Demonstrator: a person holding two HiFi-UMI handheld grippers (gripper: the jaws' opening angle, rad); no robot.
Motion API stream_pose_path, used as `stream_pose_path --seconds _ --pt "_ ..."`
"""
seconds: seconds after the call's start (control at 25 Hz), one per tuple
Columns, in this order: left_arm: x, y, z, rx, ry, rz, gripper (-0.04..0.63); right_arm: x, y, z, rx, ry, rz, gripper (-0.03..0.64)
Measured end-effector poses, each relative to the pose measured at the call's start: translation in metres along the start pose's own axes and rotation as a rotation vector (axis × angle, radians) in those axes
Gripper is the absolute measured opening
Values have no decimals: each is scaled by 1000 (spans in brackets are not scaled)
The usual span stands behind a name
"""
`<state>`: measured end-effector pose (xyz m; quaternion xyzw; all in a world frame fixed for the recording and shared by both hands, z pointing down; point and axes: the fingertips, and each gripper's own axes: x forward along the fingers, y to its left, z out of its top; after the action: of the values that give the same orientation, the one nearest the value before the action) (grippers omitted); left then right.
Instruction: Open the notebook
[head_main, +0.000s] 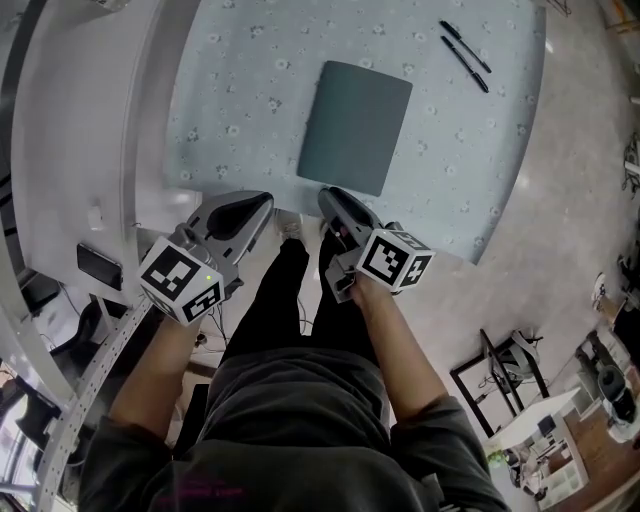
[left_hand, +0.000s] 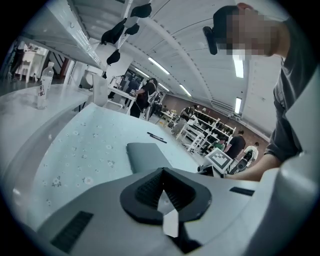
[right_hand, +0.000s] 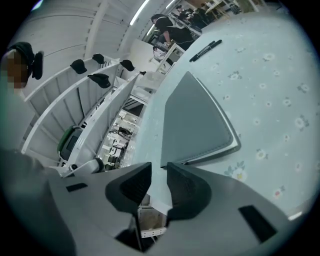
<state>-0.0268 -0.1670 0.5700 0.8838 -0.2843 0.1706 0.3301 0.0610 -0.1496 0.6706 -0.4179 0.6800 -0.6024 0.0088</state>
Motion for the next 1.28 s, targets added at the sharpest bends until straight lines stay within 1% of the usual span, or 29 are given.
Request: stream_pose_path --seconds 0.36,0.6,0.8,0.92,1.0,1.08,1.28 --pt "7 -1 -6 -6 16 -14 2 6 -19 -3 84 -7 -30 97" --pt "13 2 -9 -13 24 -20 2 5 -24 2 142 -41 -21 97" --pt "15 5 -10 -18 26 -21 2 4 -25 4 222 -78 -11 97" --pt "15 7 -7 -21 28 -18 2 0 -21 7 258 -114 7 97" --pt "14 9 -7 -27 26 -15 2 -1 -16 10 269 -133 37 97" --pt "14 11 -7 -26 32 -17 2 -1 -11 12 277 -143 68 97" --pt "13 9 -5 -37 25 -26 2 -1 -9 15 298 -159 99 97"
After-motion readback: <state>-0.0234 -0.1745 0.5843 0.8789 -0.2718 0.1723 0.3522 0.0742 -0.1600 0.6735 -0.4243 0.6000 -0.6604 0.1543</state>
